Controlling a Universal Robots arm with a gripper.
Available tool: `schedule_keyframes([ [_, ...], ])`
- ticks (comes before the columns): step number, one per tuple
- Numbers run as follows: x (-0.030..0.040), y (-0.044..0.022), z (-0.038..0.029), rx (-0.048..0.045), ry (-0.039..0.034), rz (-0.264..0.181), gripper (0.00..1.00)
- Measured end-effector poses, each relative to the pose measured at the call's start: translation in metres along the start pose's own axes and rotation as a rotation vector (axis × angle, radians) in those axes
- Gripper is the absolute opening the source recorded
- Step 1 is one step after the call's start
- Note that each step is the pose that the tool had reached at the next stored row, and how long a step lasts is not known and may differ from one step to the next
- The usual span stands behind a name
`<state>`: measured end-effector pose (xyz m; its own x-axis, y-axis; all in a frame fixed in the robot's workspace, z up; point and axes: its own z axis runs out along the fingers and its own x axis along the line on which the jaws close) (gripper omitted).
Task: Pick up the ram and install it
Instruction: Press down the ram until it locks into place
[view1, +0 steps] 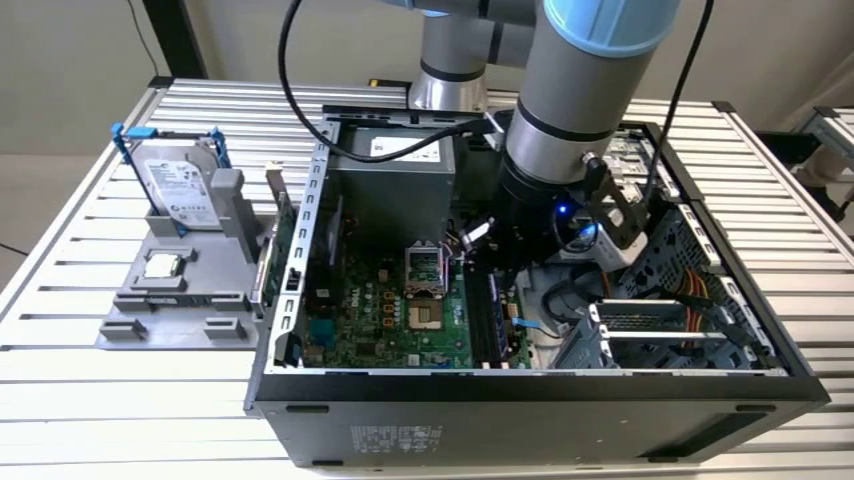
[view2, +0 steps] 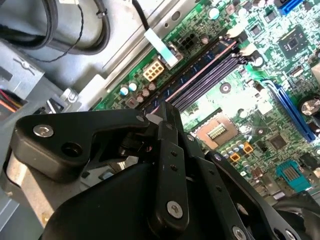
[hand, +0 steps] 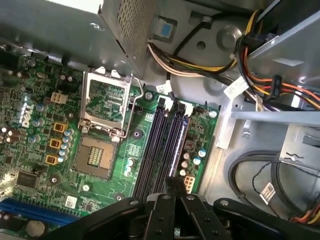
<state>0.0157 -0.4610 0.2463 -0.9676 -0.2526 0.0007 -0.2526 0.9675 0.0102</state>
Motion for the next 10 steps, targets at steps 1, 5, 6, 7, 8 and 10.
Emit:
schedule_keyframes([
  [1,0.0000,0.0000,0.0000,-0.0001,0.0000,-0.008,0.00],
  [5,0.0000,0.0000,0.0000,-0.0001,0.0004,-0.046,0.00],
  [6,0.0000,0.0000,0.0000,-0.0001,0.0005,-0.055,0.00],
  [7,0.0000,0.0000,0.0000,-0.0001,0.0007,-0.065,0.00],
  [8,0.0000,0.0000,0.0000,-0.0001,0.0007,-0.075,0.00],
  [10,0.0000,0.0000,0.0000,-0.0004,0.0008,-0.092,0.00],
])
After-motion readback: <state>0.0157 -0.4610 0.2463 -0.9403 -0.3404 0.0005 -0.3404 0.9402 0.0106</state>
